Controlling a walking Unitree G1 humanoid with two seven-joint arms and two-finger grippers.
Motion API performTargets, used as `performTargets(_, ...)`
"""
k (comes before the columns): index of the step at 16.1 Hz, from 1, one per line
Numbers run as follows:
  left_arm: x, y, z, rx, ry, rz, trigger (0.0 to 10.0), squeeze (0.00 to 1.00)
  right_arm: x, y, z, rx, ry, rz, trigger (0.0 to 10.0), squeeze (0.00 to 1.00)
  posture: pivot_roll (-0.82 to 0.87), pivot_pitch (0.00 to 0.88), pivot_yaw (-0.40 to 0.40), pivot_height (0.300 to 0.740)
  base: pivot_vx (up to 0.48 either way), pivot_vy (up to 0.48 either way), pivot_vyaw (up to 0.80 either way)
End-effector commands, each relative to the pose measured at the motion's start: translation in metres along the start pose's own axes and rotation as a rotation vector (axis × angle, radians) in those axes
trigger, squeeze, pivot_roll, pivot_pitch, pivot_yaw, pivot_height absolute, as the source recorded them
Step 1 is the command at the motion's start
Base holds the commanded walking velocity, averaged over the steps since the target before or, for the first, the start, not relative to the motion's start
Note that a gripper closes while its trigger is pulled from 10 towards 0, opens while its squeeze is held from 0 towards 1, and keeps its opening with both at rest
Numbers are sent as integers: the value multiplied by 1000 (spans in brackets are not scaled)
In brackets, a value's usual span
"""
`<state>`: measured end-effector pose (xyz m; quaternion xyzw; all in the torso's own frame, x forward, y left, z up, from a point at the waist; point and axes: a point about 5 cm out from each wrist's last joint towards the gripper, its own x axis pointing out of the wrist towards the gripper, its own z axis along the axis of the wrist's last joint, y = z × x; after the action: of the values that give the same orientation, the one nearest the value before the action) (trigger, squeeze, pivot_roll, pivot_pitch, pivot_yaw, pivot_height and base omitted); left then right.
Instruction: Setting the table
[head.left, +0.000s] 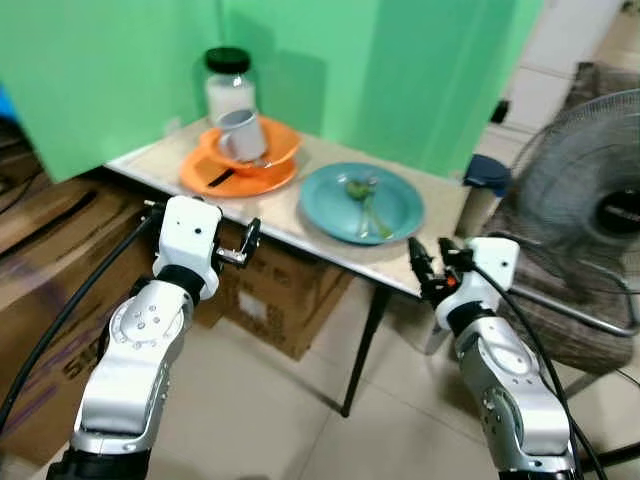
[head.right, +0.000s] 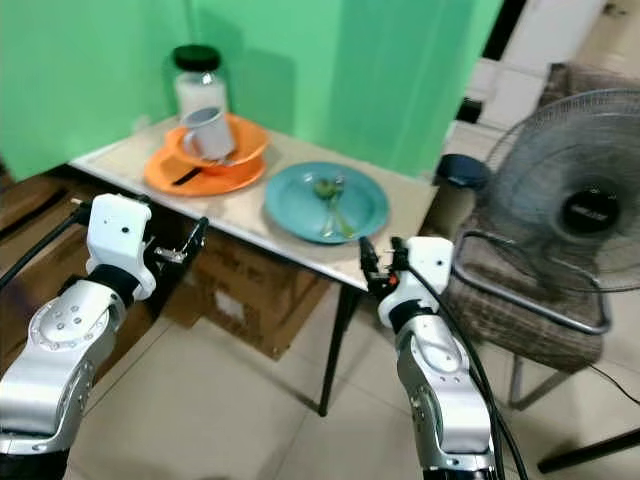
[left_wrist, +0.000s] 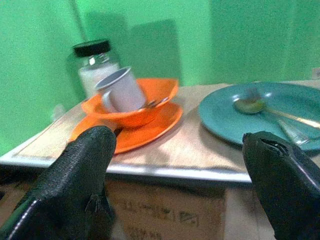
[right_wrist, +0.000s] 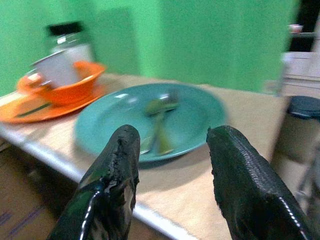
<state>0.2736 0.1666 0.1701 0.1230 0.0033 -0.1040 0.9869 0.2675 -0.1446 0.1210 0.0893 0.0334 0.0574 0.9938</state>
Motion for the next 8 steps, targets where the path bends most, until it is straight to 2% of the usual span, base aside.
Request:
performTargets(1, 5, -3, 3, -3, -12, -32, 10000, 0, 1, -6, 2, 9, -5, -38, 10000, 0, 129, 0, -35, 740, 315, 0, 0)
performTargets(7, 2, -7, -2, -8, 12, -82, 10000, 0, 3, -8, 6, -56, -19, -29, 10000, 0, 131, 0, -33, 740, 317, 0, 0)
performTargets(8, 1, -7, -2, -7, 13, -81, 10000, 0, 4, -8, 7, -72, -22, -23, 10000, 0, 136, 0, -41, 740, 315, 0, 800)
